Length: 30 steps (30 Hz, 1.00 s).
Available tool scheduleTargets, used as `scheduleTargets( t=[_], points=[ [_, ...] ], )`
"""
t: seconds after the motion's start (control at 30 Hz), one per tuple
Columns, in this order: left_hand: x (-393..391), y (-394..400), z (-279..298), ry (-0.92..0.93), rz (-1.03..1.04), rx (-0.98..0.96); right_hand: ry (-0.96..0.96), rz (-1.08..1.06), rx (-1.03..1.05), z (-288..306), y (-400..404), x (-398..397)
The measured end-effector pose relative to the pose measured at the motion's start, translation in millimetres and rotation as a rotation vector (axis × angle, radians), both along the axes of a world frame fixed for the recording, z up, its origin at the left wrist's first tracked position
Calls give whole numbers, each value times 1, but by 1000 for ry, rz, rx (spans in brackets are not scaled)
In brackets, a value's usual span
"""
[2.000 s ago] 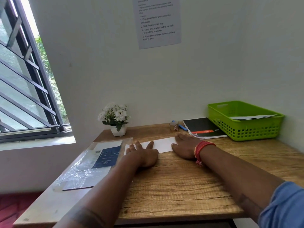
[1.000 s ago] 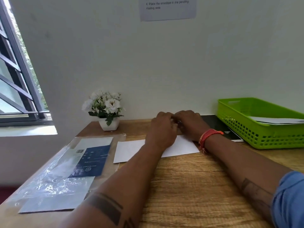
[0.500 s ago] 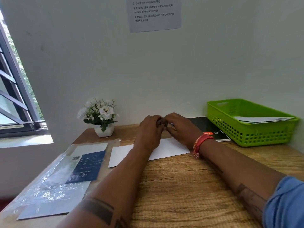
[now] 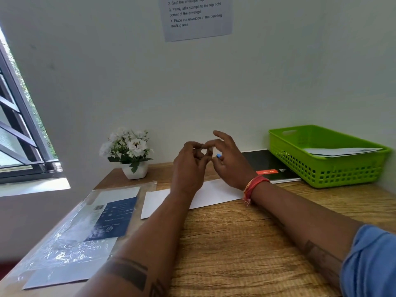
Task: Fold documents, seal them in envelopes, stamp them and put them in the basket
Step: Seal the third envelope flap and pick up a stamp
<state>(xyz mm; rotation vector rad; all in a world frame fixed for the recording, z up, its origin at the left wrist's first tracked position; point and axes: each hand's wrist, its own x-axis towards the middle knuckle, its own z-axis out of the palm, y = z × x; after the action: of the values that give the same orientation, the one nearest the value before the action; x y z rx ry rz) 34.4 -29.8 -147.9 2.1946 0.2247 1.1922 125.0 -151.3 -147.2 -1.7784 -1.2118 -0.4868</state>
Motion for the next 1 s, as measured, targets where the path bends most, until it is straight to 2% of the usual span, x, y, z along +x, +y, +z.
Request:
scheduleTargets(
  t=[0.1, 0.2, 0.4, 0.57, 0.7, 0.77, 0.87, 1.0],
  points=[
    [1, 8, -3, 36, 45, -35, 26, -21, 120, 5, 0, -1],
    [1, 11, -6, 67, 69, -49, -24, -79, 75, 1, -1, 6],
    [0, 6, -5, 107, -9, -76, -78, -107, -39, -2, 0, 15],
    [-3, 5, -4, 141, -19, -65, -73, -85, -50, 0, -2, 15],
    [-2, 3, -5, 145, -23, -67, -41, -121, 62, 1, -1, 12],
    [-1, 2, -4, 154, -2, -48, 90, -128, 157, 3, -1, 13],
    [3, 2, -6, 275, 71, 137, 322, -124, 252, 5, -7, 20],
    [10, 3, -7, 439, 126, 399, 353, -129, 212, 2, -20, 28]
  ],
)
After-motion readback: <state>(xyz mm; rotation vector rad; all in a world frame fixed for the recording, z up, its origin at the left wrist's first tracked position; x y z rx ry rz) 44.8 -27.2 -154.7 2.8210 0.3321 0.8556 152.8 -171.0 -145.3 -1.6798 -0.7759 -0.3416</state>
